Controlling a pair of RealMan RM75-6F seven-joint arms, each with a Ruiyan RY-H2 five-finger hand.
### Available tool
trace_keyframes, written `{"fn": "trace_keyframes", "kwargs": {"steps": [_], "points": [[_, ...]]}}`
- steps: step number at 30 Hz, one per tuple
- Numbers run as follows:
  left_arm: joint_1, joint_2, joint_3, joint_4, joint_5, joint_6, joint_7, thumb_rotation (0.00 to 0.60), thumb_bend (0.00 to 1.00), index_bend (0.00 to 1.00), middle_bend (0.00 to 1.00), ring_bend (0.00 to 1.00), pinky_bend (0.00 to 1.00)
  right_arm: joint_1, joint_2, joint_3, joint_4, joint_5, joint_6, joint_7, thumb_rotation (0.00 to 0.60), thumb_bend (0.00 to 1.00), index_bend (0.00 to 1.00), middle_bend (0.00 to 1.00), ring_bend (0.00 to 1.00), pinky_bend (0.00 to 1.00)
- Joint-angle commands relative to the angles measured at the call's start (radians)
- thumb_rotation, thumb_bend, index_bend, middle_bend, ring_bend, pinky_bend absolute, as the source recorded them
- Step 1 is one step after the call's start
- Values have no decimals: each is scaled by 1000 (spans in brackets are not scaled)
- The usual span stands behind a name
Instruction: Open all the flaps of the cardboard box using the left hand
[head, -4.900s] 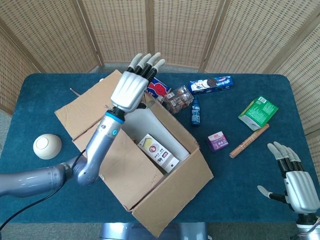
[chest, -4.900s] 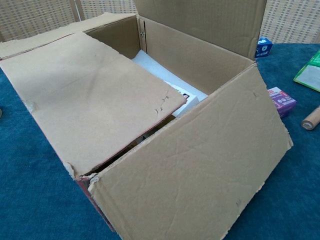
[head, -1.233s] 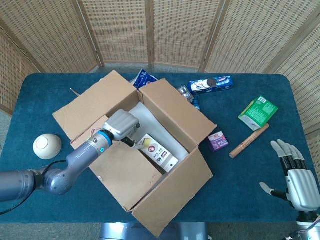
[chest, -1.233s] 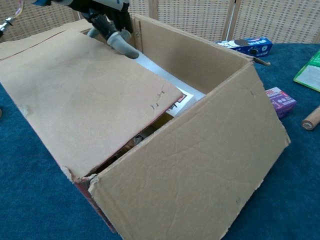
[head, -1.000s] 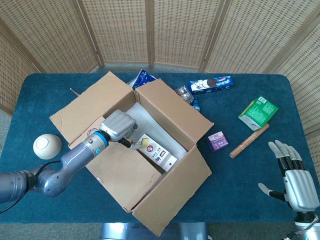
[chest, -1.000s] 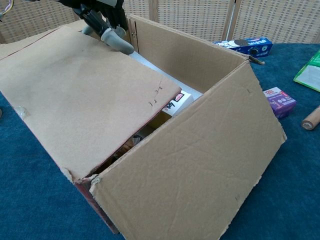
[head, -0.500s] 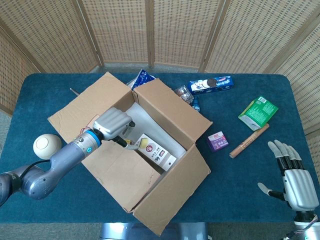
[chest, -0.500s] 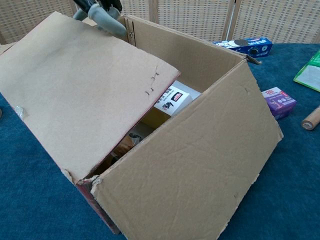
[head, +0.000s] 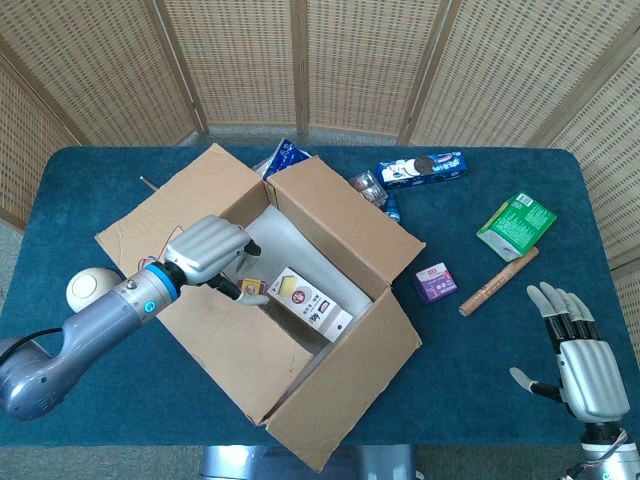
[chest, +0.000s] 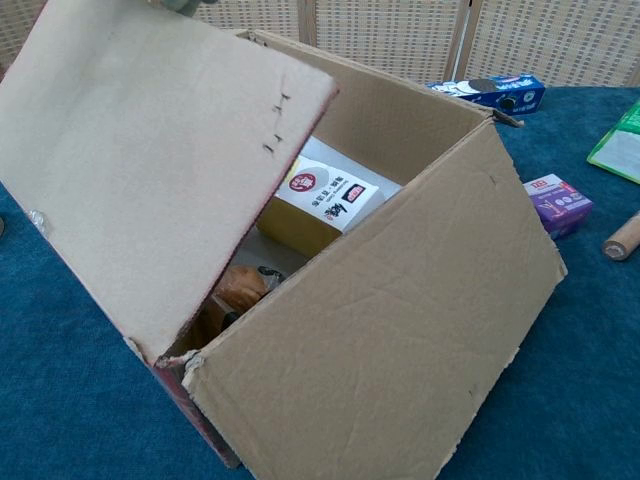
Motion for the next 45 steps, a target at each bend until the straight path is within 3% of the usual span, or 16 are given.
{"fn": "trace_keyframes", "kwargs": {"steps": [1,21,29,36,45], "points": [[41,45,-33,-28,50,-27,-66,287,0,656,602,454,645,1,-1,0,-1,0,-1,-5,600,0,0,0,0,0],[234,237,-137,-93,333,-67,-386,283,0,656,603,456,639,-7,-14,-10,-9,-26,12,-45,600,0,0,0,0,0],[294,302,-173,-114,473,-104,-590,290,0,656,601,455,635,-8,-16,-11,-10,-35,16,-53,600,0,0,0,0,0],[337,336,-170,-98,606,-68,-671,284,0,656,607,462,635,-10,-19,-13,-15,-41,20,-62,600,0,0,0,0,0],[397,406,-129,-97,782,14,-789,284,0,661,610,464,635,-15,-21,-13,-20,-47,28,-71,600,0,0,0,0,0]]}}
